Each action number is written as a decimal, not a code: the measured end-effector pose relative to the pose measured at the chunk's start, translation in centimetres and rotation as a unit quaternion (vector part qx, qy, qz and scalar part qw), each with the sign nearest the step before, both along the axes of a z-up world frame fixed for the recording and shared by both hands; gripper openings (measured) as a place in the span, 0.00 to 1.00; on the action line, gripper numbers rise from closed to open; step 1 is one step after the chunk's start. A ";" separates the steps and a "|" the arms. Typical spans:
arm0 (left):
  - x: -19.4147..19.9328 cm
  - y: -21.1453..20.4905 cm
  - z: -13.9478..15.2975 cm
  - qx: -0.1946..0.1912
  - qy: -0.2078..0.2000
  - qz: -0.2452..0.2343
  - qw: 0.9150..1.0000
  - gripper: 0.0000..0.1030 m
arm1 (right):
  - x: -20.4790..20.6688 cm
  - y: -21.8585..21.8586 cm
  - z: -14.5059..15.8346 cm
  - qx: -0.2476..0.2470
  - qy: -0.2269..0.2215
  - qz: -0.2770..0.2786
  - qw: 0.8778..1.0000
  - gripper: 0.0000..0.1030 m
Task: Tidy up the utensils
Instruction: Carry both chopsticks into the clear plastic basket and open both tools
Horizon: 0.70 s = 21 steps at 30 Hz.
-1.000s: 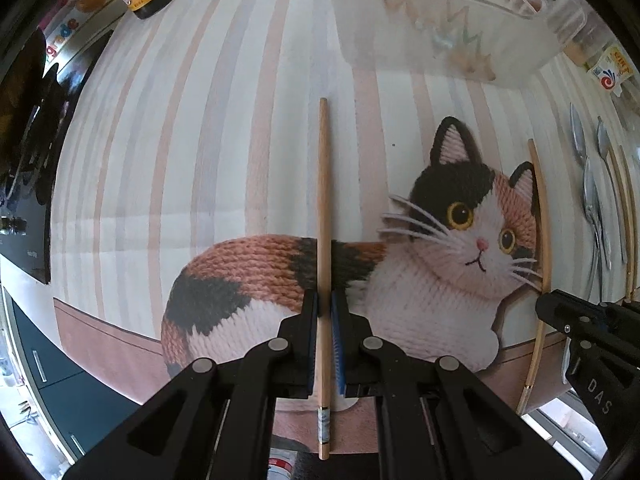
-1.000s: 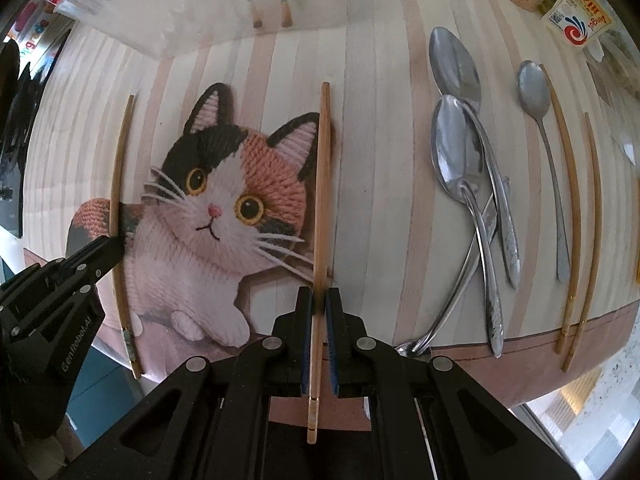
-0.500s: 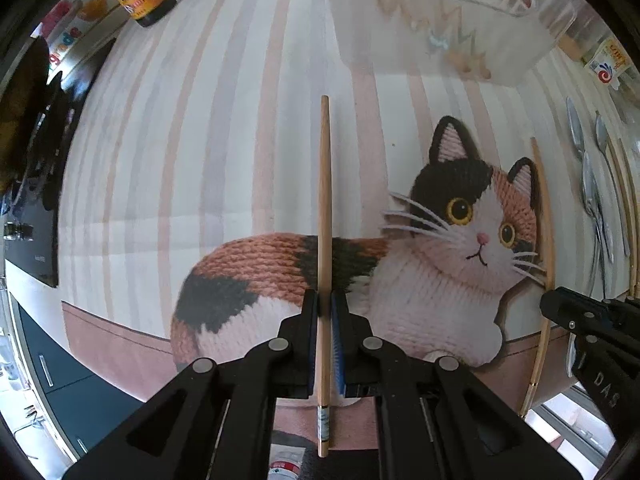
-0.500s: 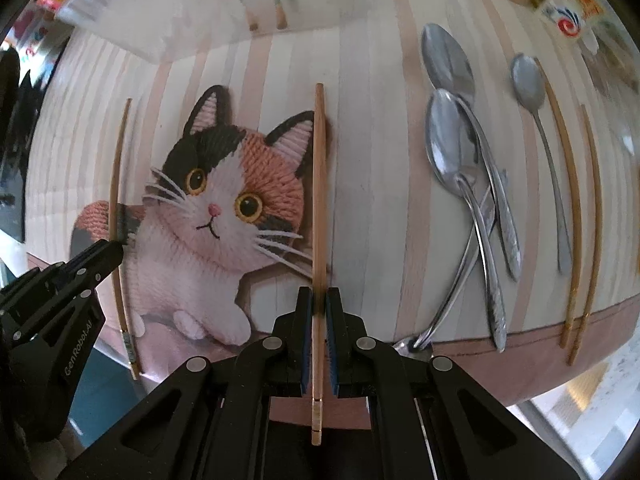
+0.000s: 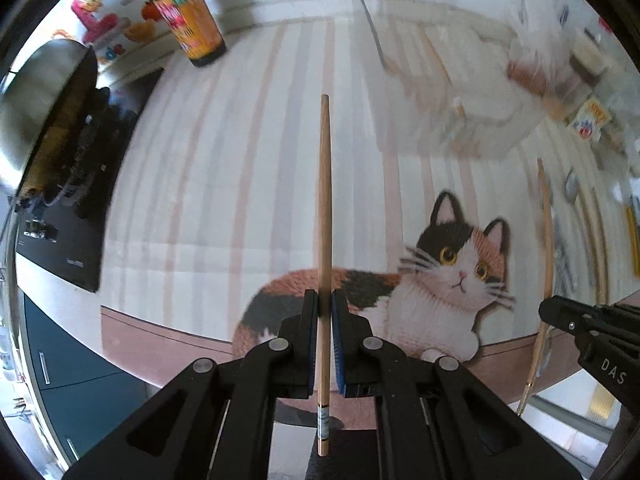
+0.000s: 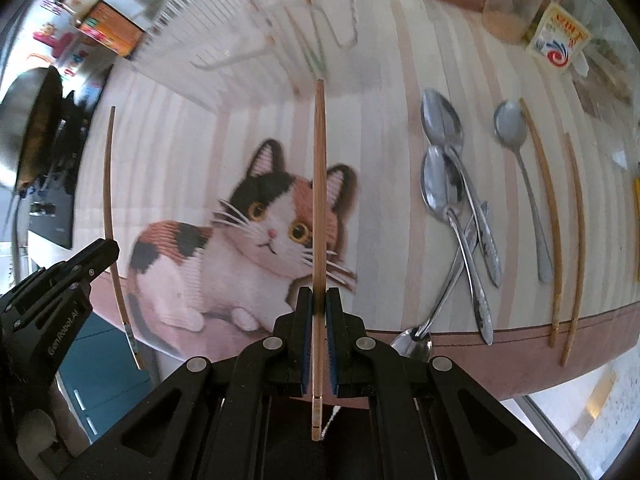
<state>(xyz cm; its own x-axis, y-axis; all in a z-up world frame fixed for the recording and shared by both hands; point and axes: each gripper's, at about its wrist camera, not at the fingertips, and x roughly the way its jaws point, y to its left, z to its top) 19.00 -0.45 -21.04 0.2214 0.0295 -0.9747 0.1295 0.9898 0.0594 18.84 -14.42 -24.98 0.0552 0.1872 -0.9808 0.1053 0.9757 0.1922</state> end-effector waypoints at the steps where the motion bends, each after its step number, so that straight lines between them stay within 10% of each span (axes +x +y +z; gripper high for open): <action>1: 0.2 0.8 0.8 -0.001 -0.005 0.001 1.000 0.04 | -0.1 -0.1 0.5 0.003 -0.005 0.000 1.000 0.07; 21: 7.3 0.3 12.6 -0.116 -0.079 -0.023 0.990 0.04 | 8.5 -2.6 12.9 0.071 -0.135 -0.011 0.988 0.07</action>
